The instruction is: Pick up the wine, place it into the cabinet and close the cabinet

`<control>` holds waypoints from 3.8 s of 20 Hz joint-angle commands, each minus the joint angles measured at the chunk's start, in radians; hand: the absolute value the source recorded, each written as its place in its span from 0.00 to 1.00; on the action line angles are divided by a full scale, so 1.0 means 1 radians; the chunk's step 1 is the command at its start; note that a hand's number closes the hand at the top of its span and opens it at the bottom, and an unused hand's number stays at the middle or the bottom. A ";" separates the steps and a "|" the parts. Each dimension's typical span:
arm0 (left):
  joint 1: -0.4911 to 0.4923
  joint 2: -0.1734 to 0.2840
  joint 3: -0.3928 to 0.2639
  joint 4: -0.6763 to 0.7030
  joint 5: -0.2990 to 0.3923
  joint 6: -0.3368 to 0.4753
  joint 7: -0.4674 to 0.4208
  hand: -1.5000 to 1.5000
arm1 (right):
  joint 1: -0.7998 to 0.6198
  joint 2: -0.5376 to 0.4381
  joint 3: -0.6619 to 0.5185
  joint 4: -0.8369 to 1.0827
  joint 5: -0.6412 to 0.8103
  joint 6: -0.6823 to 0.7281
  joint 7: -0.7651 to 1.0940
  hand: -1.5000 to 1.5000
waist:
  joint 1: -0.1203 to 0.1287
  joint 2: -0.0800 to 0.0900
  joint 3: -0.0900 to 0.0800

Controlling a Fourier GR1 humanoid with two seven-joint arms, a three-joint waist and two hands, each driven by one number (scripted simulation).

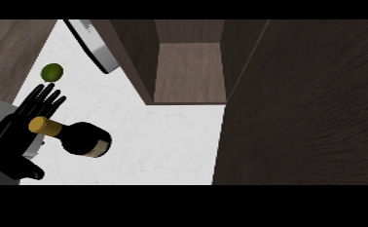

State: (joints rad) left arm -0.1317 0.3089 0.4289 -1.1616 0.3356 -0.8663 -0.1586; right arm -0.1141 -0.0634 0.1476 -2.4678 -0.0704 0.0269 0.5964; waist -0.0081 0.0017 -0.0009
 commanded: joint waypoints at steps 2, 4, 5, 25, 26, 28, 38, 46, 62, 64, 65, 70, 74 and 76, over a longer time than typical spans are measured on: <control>-0.043 -0.012 -0.034 0.191 -0.201 -0.011 -0.236 0.00 | -0.045 -0.010 -0.037 -0.078 -0.060 -0.010 0.075 0.00 | -0.003 0.001 -0.001; -0.013 0.047 -0.025 0.279 -0.230 -0.071 -0.335 0.00 | -0.017 0.003 -0.021 -0.037 -0.050 0.013 0.012 0.00 | -0.003 0.002 -0.001; -0.036 0.026 -0.040 0.307 -0.232 -0.038 -0.322 0.00 | 0.064 -0.006 -0.036 -0.118 -0.095 0.031 0.020 0.00 | -0.010 0.001 -0.001; -0.133 0.025 -0.176 0.669 -0.317 -0.038 -0.587 0.00 | -0.032 0.017 -0.003 -0.043 -0.037 0.020 0.022 0.00 | -0.012 0.004 -0.004; -0.139 -0.003 -0.183 0.676 -0.317 -0.014 -0.589 0.00 | -0.013 0.017 -0.018 -0.050 -0.061 0.022 0.025 0.00 | -0.016 0.004 -0.003; -0.177 0.001 -0.177 0.710 -0.298 -0.032 -0.578 0.00 | -0.032 0.024 -0.021 0.004 -0.042 0.025 -0.008 0.00 | -0.018 0.008 -0.004; -0.203 0.008 -0.224 0.728 -0.303 -0.025 -0.633 0.00 | -0.002 0.020 -0.011 -0.003 -0.051 0.044 -0.018 0.00 | -0.016 0.006 -0.003; -0.193 -0.040 -0.236 0.728 -0.281 0.043 -0.686 1.00 | 0.034 0.028 0.038 -0.082 -0.018 0.020 0.042 0.00 | -0.015 0.001 -0.003; -0.208 -0.099 -0.196 0.702 -0.136 0.092 -0.566 1.00 | 0.037 0.009 -0.031 -0.051 -0.059 0.044 0.024 0.00 | 0.003 -0.002 0.001; -0.223 -0.154 -0.134 0.719 -0.096 0.290 -0.555 1.00 | 0.003 0.027 0.019 -0.013 0.002 0.032 0.019 0.00 | 0.005 -0.001 0.000; -0.197 -0.148 -0.103 0.711 -0.073 0.342 -0.568 1.00 | 0.041 0.008 -0.039 -0.025 -0.051 0.054 -0.004 0.00 | 0.006 -0.001 0.001; -0.179 -0.228 -0.087 0.616 -0.036 0.476 -0.601 1.00 | 0.034 0.004 -0.035 -0.046 -0.065 0.055 0.046 0.00 | 0.009 -0.004 0.001; -0.153 -0.253 -0.109 0.499 0.017 0.460 -0.503 1.00 | 0.043 0.013 -0.060 -0.059 -0.083 0.056 0.022 0.00 | 0.011 -0.005 0.002; -0.127 -0.280 -0.158 0.447 -0.006 0.484 -0.493 1.00 | 0.036 0.009 -0.077 0.033 -0.068 0.087 -0.055 0.00 | 0.010 -0.003 0.001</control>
State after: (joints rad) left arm -0.2931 0.0765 0.3122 -0.6180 0.3259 -0.4131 -0.6691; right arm -0.0796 -0.0487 0.1111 -2.4547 -0.0807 0.0955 0.5739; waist 0.0004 -0.0019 0.0003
